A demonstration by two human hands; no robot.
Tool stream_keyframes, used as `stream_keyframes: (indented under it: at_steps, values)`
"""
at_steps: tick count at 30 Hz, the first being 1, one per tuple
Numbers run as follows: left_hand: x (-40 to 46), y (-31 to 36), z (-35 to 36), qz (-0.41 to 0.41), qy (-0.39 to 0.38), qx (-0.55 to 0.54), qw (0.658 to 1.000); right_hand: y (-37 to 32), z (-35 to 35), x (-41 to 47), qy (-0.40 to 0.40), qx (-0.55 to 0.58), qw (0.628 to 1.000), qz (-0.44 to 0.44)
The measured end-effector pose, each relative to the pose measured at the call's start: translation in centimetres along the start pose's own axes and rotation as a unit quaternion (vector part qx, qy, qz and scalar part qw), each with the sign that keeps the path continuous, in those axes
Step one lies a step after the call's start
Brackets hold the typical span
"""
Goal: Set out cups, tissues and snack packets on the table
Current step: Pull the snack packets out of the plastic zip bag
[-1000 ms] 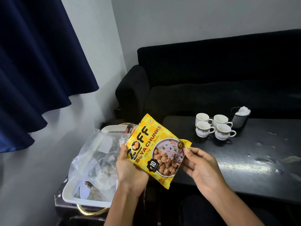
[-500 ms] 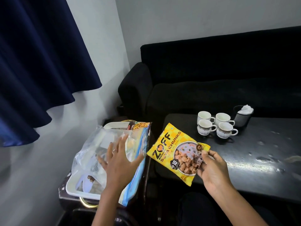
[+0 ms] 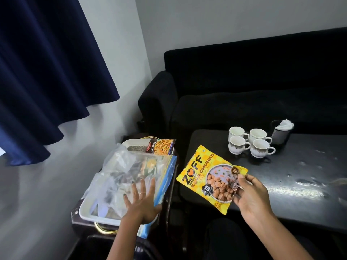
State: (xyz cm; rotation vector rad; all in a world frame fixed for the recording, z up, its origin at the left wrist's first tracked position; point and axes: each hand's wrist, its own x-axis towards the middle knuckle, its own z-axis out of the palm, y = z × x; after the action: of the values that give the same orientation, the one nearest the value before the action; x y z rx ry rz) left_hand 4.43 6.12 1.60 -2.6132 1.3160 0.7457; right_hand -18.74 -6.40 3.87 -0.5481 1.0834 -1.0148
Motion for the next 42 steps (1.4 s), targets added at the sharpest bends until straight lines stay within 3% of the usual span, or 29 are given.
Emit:
stream_keyframes:
  at_steps: [6,9,12,15,19,22,31,38,42]
  values:
    - [0.8,-0.4,0.4,0.031,-0.026,-0.029,0.999,0.5,0.2,0.0,0.004,-0.003,1.000,0.007]
    - [1.0,-0.9,-0.6,0.029,0.074,-0.142,0.987,0.7,0.4,0.0,-0.002,-0.005,1.000,0.013]
    - [0.3,-1.1,-2.4,0.026,0.268,-0.346,0.899,0.8,0.7,0.0,-0.007,-0.014,1.000,0.015]
    - [-0.1,-1.5,-3.6,-0.039,0.436,-0.426,0.792,1.4,1.4,-0.1,-0.024,-0.034,0.999,0.013]
    - [-0.8,-1.5,-4.5,-0.057,0.557,-0.459,0.689,3.1,3.6,-0.3,-0.072,-0.093,0.993,0.012]
    - [-1.3,-1.5,-5.0,-0.047,0.594,-0.468,0.653,5.1,6.2,-0.8,-0.115,-0.138,0.984,0.018]
    - [-1.4,-0.9,-5.3,-0.012,0.622,-0.437,0.650,11.6,14.0,-1.9,-0.201,-0.302,0.930,0.062]
    - [-0.8,-1.1,-5.0,-0.003,0.620,-0.429,0.657,12.4,15.1,-2.5,-0.246,-0.387,0.885,0.081]
    - [-0.7,-0.8,-4.9,0.003,0.613,-0.429,0.663,11.3,14.2,-3.3,-0.258,-0.436,0.862,0.013]
